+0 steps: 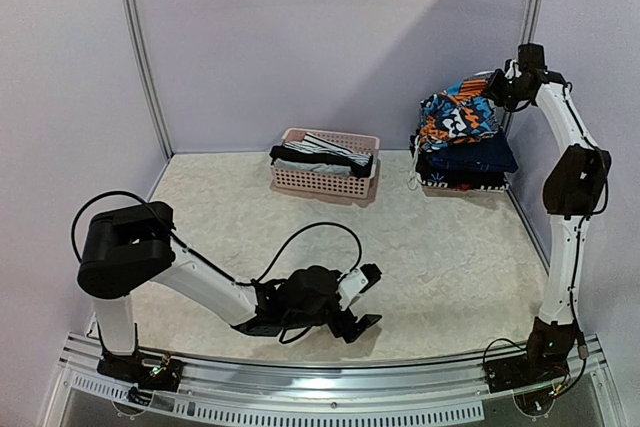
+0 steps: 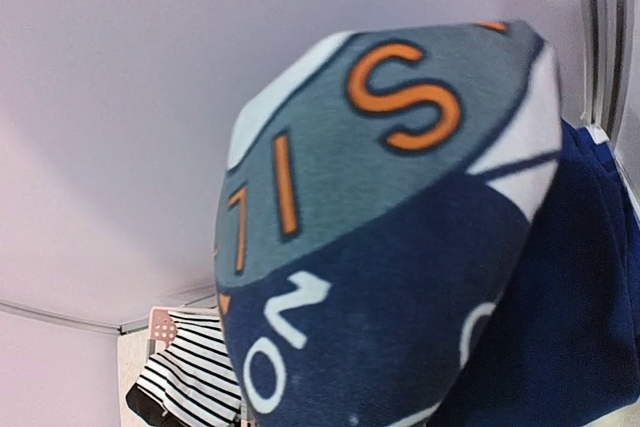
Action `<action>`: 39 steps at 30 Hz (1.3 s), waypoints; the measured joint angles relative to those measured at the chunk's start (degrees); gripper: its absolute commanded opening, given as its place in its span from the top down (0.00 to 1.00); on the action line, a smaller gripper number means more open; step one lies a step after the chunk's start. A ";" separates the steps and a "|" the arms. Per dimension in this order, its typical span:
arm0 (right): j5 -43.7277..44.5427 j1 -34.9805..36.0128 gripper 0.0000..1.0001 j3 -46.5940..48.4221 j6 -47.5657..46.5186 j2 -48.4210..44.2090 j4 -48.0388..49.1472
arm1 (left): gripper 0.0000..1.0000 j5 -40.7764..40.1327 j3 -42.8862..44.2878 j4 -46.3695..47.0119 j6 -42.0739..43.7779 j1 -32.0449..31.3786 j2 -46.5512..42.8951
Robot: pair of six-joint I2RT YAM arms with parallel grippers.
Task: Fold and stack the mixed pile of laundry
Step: Place the square-folded shorts at the corner of the board.
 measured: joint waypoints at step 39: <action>18.88 -1.70 0.70 -0.66 -24.00 6.58 4.17 | 0.09 -0.52 -0.50 0.04 0.24 -0.11 0.57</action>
